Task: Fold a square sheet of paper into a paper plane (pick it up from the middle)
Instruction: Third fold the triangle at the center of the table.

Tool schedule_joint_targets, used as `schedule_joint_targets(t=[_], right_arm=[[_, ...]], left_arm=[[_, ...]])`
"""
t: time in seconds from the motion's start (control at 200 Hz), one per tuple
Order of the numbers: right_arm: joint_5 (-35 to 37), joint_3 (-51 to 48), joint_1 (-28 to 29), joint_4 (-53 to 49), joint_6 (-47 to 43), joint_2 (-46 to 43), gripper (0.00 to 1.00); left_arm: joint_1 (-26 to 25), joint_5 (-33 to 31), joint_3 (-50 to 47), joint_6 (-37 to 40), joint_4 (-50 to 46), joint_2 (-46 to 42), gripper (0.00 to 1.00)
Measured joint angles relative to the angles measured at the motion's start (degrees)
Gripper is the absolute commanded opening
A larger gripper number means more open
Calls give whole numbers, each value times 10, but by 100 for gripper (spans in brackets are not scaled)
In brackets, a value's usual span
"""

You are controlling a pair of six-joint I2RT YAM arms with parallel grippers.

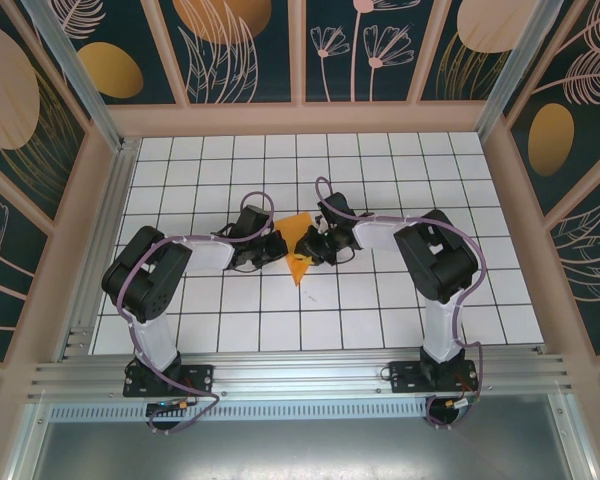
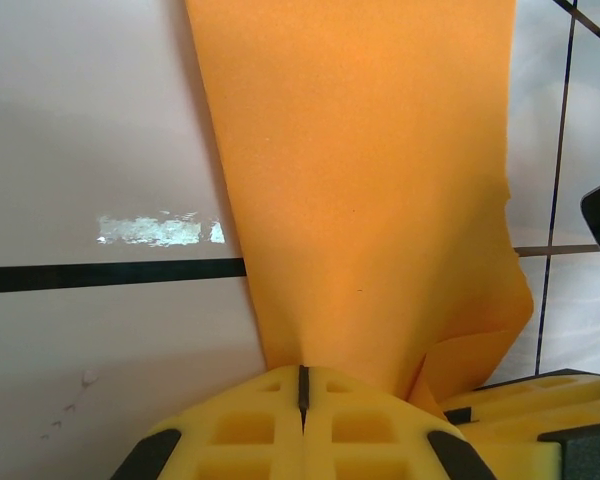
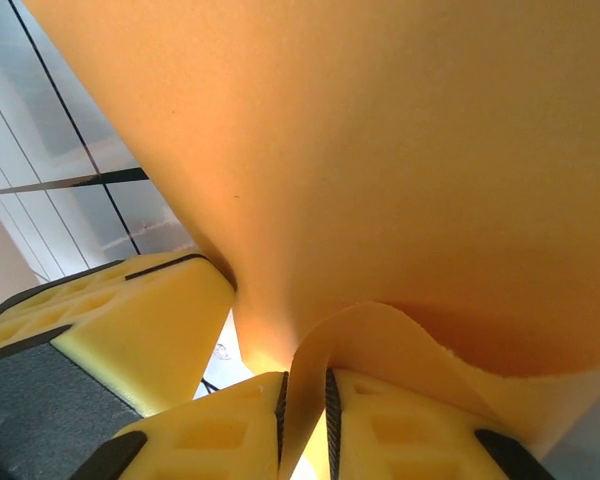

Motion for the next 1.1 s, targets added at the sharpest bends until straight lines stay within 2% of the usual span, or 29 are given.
schedule_joint_targets(t=[0.275, 0.646, 1.101], right_arm=[[-10, 0, 1, 3, -5, 0, 20], [-12, 5, 1, 3, -7, 0, 19], [-12, 9, 3, 2, -19, 10, 25]], left_arm=[[0, 0, 0, 0, 0, 0, 6], [0, 0, 0, 0, 0, 0, 6], [0, 0, 0, 0, -1, 0, 6]])
